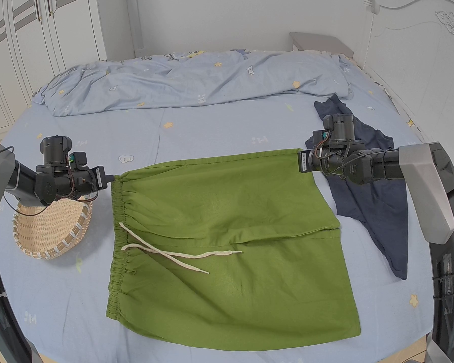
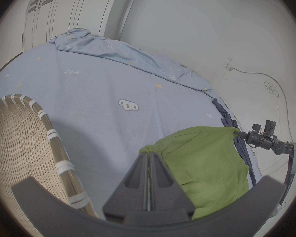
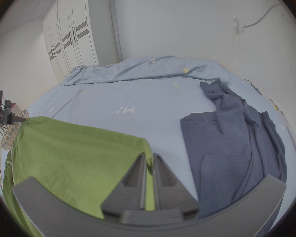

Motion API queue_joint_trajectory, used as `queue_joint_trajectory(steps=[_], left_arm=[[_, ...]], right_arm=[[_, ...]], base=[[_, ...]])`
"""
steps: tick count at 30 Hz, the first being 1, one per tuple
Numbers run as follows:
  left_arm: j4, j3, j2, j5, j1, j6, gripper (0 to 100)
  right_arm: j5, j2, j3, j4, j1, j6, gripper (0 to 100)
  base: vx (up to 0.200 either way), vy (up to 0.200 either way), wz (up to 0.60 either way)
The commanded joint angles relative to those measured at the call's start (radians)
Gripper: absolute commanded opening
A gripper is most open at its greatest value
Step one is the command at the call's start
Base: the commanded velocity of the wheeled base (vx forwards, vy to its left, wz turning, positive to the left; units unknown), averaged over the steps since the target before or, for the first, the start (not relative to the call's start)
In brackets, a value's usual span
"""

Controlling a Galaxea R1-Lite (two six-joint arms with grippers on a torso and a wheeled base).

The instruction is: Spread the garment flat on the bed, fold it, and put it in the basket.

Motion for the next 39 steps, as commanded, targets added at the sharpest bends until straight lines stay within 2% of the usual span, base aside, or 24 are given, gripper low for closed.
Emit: queue_joint_trajectory(steps=[1,9,13,14,18,20,22,23,25,26,27,28,29,31,32,35,39], left_arm=[[0.000,-0.007,0.016,-0.001,-0.001,-0.001,100],[-0.007,-0.010,0.013,0.002,-0.016,0.007,100],[-0.042,0.002,-0.007,0.045,-0.033,0.000,100],[-0.056,0.021,-0.044,0.073,-0.048,-0.009,100],[-0.059,0.071,-0.119,0.077,-0.070,-0.023,100],[-0.059,0.140,-0.209,0.074,-0.091,-0.072,100],[-0.059,0.140,-0.209,0.074,-0.091,-0.072,100],[-0.057,0.223,-0.298,0.062,-0.099,-0.168,100],[-0.057,0.280,-0.347,0.036,-0.094,-0.234,100],[-0.057,0.285,-0.350,0.034,-0.094,-0.239,100],[-0.056,0.349,-0.390,-0.009,-0.086,-0.291,100],[-0.056,0.349,-0.390,-0.009,-0.086,-0.291,100],[-0.056,0.435,-0.435,-0.041,-0.082,-0.317,100],[-0.056,0.452,-0.442,-0.045,-0.082,-0.319,100],[-0.056,0.581,-0.505,-0.085,-0.076,-0.326,100],[-0.056,0.696,-0.553,-0.159,-0.036,-0.340,100],[-0.054,0.831,-0.568,-0.278,0.049,-0.323,100]], right_arm=[[0.000,0.035,-0.027,0.000,0.007,-0.001,100],[0.001,0.038,-0.032,-0.002,0.009,0.002,100],[0.000,0.033,-0.032,-0.002,0.007,0.022,100],[0.000,0.022,-0.030,-0.002,0.004,0.047,100],[-0.002,-0.033,-0.021,0.003,-0.002,0.071,100],[-0.002,-0.117,0.046,0.009,-0.013,0.116,100],[-0.002,-0.117,0.046,0.009,-0.013,0.116,100],[0.003,-0.238,0.193,0.009,-0.027,0.162,100],[0.011,-0.321,0.319,0.008,-0.036,0.183,100],[0.011,-0.329,0.330,0.008,-0.037,0.183,100],[0.027,-0.409,0.471,0.005,-0.051,0.193,100],[0.027,-0.409,0.471,0.005,-0.051,0.193,100],[0.086,-0.482,0.606,-0.005,-0.070,0.197,100],[0.100,-0.496,0.628,-0.005,-0.073,0.197,100],[0.256,-0.607,0.806,-0.020,-0.108,0.200,100],[0.392,-0.682,0.933,-0.029,-0.166,0.197,100],[0.414,-0.719,1.043,-0.025,-0.191,0.200,100]], base=[[0.000,0.000,0.00],[0.000,0.000,0.00],[0.000,0.000,0.00],[0.000,0.000,0.00],[0.000,0.000,0.00],[0.000,0.000,0.00],[0.000,0.000,0.00],[0.000,0.000,0.00],[0.000,0.000,0.00],[0.000,0.000,0.00],[0.000,0.000,0.00],[0.000,0.000,0.00],[0.000,0.000,0.00],[0.000,0.000,0.00],[0.000,0.000,0.00],[0.000,0.000,0.00],[0.000,0.000,0.00]])
